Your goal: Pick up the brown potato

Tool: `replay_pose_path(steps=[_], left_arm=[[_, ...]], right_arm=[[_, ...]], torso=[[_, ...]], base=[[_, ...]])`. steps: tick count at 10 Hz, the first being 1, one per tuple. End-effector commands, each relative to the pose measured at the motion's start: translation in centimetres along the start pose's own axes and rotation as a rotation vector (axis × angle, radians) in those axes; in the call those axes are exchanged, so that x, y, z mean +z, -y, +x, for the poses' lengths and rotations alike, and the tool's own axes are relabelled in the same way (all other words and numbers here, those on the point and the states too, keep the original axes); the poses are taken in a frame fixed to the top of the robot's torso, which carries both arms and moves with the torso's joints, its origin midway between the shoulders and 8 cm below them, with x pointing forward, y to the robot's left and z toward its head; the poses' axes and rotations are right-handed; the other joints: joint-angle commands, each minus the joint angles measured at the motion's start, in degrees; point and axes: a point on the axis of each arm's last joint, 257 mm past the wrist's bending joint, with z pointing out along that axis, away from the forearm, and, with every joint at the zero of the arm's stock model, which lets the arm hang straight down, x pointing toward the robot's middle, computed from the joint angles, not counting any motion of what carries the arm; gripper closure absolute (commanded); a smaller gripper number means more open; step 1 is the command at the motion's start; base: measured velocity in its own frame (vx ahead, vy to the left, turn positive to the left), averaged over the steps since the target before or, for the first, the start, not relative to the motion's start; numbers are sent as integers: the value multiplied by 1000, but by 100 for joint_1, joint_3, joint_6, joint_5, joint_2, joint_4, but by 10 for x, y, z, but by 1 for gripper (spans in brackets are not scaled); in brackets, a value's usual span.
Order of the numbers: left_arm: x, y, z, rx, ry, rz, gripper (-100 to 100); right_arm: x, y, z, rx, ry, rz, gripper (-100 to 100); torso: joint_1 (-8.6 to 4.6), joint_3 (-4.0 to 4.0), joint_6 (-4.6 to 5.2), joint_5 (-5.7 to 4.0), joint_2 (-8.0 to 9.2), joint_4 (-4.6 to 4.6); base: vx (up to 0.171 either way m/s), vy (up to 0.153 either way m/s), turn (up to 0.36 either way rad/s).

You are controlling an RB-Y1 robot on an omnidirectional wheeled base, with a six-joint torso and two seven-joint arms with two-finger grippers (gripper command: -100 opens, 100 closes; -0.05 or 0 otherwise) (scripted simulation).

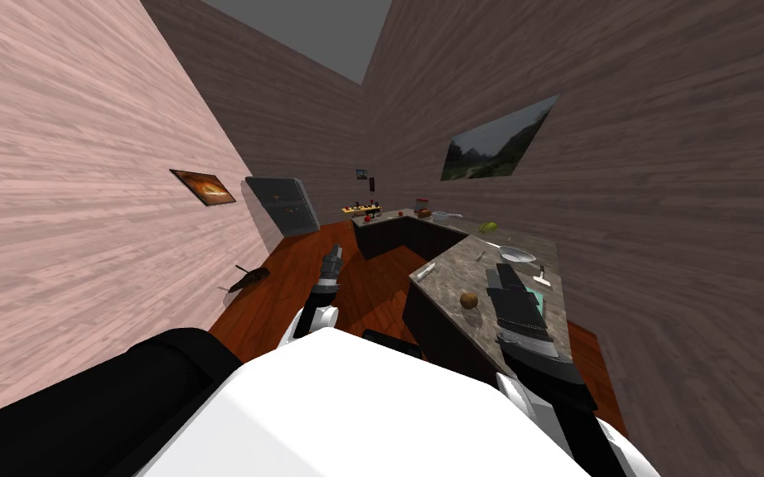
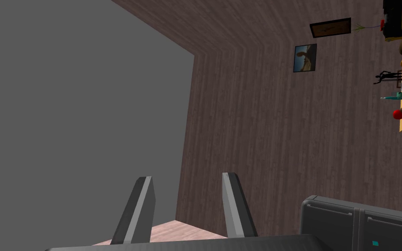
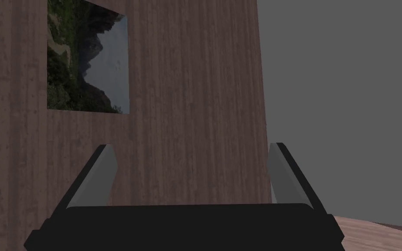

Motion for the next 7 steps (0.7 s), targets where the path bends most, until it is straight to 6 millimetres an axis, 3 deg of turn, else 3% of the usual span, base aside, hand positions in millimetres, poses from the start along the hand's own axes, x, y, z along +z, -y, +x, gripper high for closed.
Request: replay_pose_path(steps=[1,4,5,6,7], left_arm=[[0,0,0,0,0,0,0],[0,0,0,0,0,0,0],[0,0,0,0,0,0,0],[0,0,0,0,0,0,0],[0,0,0,0,0,0,0]], right_arm=[[-2,7,3,-34,-24,23,-100],[-20,37,12,-149,-111,125,-100],[-20,37,13,-164,-118,124,-100],[-32,53,15,-213,-158,180,-100],[-32,54,17,-236,-168,179,-100]], torso=[[0,0,0,0,0,0],[-1,-1,0,0,-1,0],[1,0,-1,0,0,0],[-1,0,0,0,-1,0],[-1,0,-1,0,0,0]], base=[[-7,19,19],[-6,24,37],[-7,22,19],[-7,24,55],[-8,20,27]])
